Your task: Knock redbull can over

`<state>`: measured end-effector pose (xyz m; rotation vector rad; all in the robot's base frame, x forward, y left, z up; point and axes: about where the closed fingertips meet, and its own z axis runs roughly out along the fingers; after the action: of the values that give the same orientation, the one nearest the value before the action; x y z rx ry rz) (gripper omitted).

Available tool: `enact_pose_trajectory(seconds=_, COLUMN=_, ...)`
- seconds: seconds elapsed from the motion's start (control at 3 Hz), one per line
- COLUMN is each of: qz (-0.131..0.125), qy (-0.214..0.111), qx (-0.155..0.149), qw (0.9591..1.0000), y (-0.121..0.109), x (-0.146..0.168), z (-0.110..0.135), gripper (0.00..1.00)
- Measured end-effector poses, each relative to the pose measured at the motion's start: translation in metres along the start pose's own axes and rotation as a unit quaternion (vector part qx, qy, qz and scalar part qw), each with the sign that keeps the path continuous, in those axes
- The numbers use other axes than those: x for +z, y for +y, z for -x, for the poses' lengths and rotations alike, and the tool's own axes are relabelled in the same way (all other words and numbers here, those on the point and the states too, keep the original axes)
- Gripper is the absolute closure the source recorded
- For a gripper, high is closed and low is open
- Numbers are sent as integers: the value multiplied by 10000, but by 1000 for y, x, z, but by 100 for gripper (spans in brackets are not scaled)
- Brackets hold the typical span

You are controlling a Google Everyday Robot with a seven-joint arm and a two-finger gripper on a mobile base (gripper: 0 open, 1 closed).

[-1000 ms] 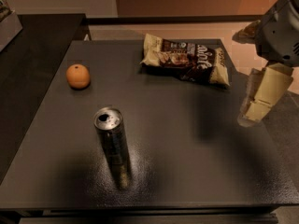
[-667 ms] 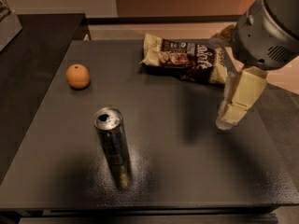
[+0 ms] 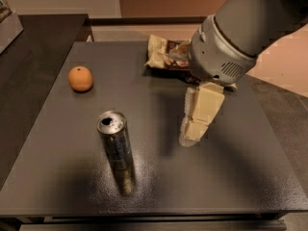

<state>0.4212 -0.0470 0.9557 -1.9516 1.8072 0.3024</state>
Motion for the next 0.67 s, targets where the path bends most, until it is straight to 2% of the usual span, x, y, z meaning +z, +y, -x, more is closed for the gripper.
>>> enact_pose_trajectory(seconds=0.67, qz=488, qy=-438, qx=-380, qw=9971, y=21, x=42, z=41, gripper=0)
